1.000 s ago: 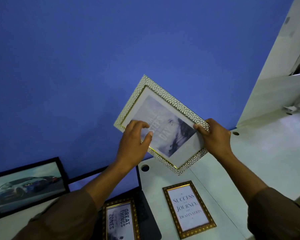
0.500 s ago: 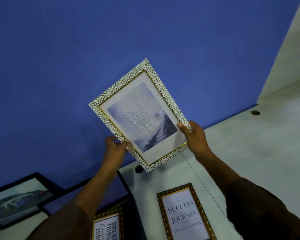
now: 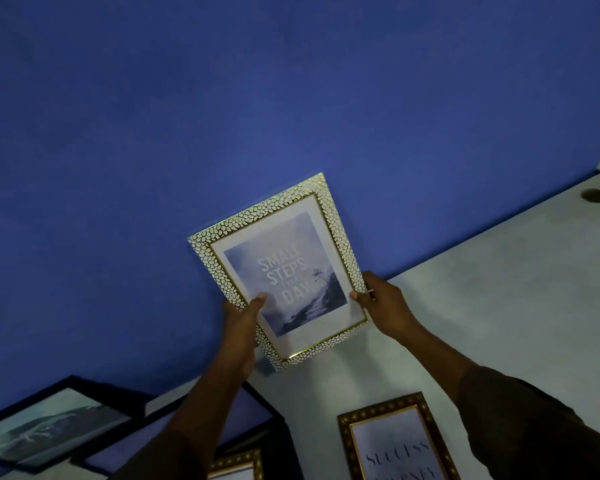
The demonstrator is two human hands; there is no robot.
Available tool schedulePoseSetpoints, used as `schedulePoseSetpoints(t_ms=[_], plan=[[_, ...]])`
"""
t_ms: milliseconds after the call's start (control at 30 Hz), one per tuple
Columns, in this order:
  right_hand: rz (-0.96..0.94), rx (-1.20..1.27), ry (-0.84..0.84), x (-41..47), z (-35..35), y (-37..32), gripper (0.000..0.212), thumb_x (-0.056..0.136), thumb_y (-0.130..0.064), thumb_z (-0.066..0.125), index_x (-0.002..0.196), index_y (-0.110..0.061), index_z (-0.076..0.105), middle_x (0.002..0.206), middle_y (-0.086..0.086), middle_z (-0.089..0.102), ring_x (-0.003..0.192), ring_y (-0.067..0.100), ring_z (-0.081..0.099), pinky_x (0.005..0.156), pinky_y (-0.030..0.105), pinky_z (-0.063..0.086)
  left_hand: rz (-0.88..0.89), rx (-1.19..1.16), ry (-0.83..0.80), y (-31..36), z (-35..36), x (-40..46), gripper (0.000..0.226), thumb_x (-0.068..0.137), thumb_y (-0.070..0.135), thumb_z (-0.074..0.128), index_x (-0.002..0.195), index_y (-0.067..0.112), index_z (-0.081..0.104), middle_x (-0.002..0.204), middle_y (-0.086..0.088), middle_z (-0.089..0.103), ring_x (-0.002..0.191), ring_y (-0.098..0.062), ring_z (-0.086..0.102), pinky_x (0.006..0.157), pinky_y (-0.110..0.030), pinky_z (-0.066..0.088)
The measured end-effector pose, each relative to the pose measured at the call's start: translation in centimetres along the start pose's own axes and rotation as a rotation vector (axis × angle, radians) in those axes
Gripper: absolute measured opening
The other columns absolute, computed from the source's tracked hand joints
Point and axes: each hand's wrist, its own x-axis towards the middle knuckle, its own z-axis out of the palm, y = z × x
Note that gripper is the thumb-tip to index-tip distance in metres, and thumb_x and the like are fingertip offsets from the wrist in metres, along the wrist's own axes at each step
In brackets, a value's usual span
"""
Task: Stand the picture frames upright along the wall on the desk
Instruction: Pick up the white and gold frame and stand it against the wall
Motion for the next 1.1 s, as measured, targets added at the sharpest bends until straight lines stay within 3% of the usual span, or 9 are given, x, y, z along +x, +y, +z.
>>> schedulePoseSetpoints(t_ms=[233,367,533,600,667,800,933,1033,1100], plan=[[0.041,-0.170,-0.062,4.8,2.1,3.3,0.035,0.095,-0.028,0.067,0.125,-0.013,0.058,0.125,0.011,0.069,0.110,0.034,0.068,0.092,0.040,0.054,-0.022,0.040,0.084,-2.0,2.1,3.4,0.068,0.090,0.020,0.076,0.147,0.024,0.040,0.140,-0.006,0.061,0.123,-0.031,0.062,0.104,-0.061,0.050],[0.052,-0.237,-0.102,6.1,2.7,4.8,0.045,0.095,-0.030,0.068,0.135,-0.016,0.052,0.132,0.011,0.066,0.115,0.036,0.067,0.097,0.046,0.055,-0.122,0.084,0.126,-4.3,2.7,4.9,0.073,0.093,0.024,0.074,0.151,0.016,0.031,0.145,-0.010,0.055,0.128,-0.032,0.057,0.112,-0.051,0.046],[0.085,-0.261,-0.126,6.3,3.1,6.3,0.049,0.095,-0.032,0.067,0.139,-0.017,0.049,0.136,0.009,0.064,0.117,0.034,0.066,0.100,0.047,0.052,-0.151,0.164,0.105,-6.5,3.3,5.9,0.081,0.096,0.024,0.071,0.155,0.007,0.018,0.140,-0.002,0.043,0.119,-0.018,0.046,0.100,-0.031,0.039],[0.095,-0.273,-0.120,6.4,3.2,6.5,0.049,0.095,-0.033,0.067,0.138,-0.017,0.049,0.135,0.009,0.065,0.116,0.033,0.067,0.100,0.046,0.052,-0.153,0.187,0.101,-6.7,3.2,6.0,0.087,0.096,0.022,0.072,0.158,0.007,0.013,0.143,-0.004,0.042,0.124,-0.021,0.047,0.104,-0.032,0.039],[0.100,-0.289,-0.117,6.4,3.3,6.4,0.048,0.095,-0.034,0.067,0.137,-0.017,0.050,0.133,0.009,0.065,0.115,0.032,0.067,0.099,0.045,0.052,-0.171,0.226,0.092,-6.5,2.9,5.8,0.089,0.094,0.021,0.074,0.159,0.009,0.015,0.150,-0.010,0.045,0.132,-0.028,0.049,0.110,-0.038,0.041],[0.135,-0.308,-0.100,5.8,3.1,6.2,0.049,0.093,-0.037,0.069,0.134,-0.018,0.052,0.134,0.008,0.063,0.119,0.031,0.065,0.101,0.046,0.050,-0.208,0.238,0.072,-6.2,2.5,4.7,0.060,0.091,0.015,0.076,0.138,0.008,0.040,0.136,-0.007,0.056,0.114,-0.023,0.055,0.095,-0.032,0.043],[0.214,-0.302,-0.080,2.7,2.5,6.9,0.062,0.087,-0.042,0.074,0.140,-0.022,0.048,0.138,0.007,0.060,0.122,0.030,0.062,0.099,0.047,0.051,-0.264,0.221,0.003,-7.6,2.1,2.2,0.080,0.096,0.029,0.070,0.157,0.008,0.023,0.136,0.000,0.045,0.115,-0.020,0.047,0.099,-0.033,0.041],[0.312,-0.251,-0.086,-1.9,1.9,8.7,0.062,0.085,-0.042,0.075,0.138,-0.023,0.049,0.134,0.007,0.062,0.117,0.027,0.064,0.097,0.044,0.053,-0.309,0.277,-0.032,-10.5,2.0,-1.1,0.092,0.085,0.053,0.072,0.157,0.013,0.030,0.149,-0.009,0.051,0.121,-0.027,0.056,0.108,-0.044,0.048],[0.372,-0.226,-0.087,-5.6,1.9,10.1,0.059,0.086,-0.042,0.072,0.137,-0.023,0.050,0.131,0.007,0.062,0.115,0.028,0.064,0.097,0.042,0.052,-0.366,0.319,-0.047,-12.6,2.3,-3.7,0.088,0.090,0.047,0.071,0.159,0.012,0.028,0.152,-0.010,0.047,0.130,-0.031,0.054,0.109,-0.044,0.047]])
